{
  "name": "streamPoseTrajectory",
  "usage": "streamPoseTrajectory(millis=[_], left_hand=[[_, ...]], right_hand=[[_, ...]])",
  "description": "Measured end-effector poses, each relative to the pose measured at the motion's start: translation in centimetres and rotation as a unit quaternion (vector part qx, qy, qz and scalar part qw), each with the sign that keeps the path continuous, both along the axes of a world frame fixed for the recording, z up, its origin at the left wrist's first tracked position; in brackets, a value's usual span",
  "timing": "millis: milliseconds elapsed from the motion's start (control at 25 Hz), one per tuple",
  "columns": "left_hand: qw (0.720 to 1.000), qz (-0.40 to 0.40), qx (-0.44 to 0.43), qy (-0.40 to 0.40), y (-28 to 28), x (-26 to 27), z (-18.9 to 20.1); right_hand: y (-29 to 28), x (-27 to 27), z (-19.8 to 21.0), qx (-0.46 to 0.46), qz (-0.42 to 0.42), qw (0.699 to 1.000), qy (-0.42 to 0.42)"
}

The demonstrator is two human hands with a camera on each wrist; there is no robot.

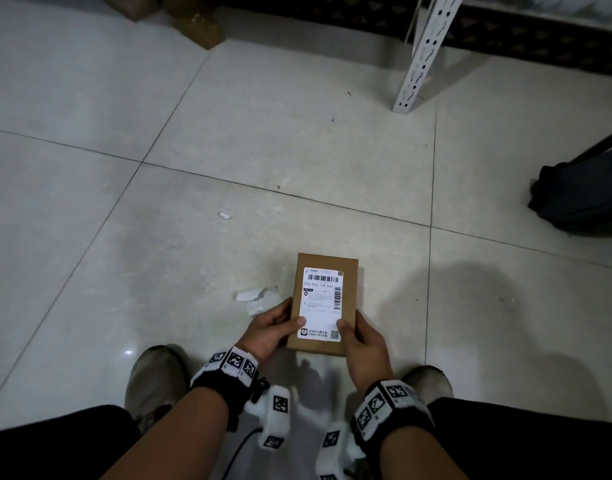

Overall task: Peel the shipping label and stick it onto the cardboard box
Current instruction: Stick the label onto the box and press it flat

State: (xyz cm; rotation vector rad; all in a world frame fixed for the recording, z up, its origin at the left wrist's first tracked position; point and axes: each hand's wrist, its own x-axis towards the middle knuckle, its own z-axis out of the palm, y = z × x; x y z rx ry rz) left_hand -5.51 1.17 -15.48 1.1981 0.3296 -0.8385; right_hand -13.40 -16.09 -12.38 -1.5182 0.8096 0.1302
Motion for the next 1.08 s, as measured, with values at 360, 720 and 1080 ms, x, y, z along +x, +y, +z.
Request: streamPoseTrajectory(millis=[360,720,1080], left_hand=[[0.999,0.032,0.042,0.002,1.3,0.6,0.7],[0.996,0.036,0.078,-0.005,1.3,0.0,1.8],[0.988,0.012,0.145,-0.042,0.2,0.4,1.4]], right_hand=[[0.9,0.3,0.9,0.016,0.01,0.999,-0.031],[0.3,-0.2,0.1,0.021,-0.023,0.999,-0.025],[0.2,-0.7,-2.1,0.007,-0.035,0.999,0.028]])
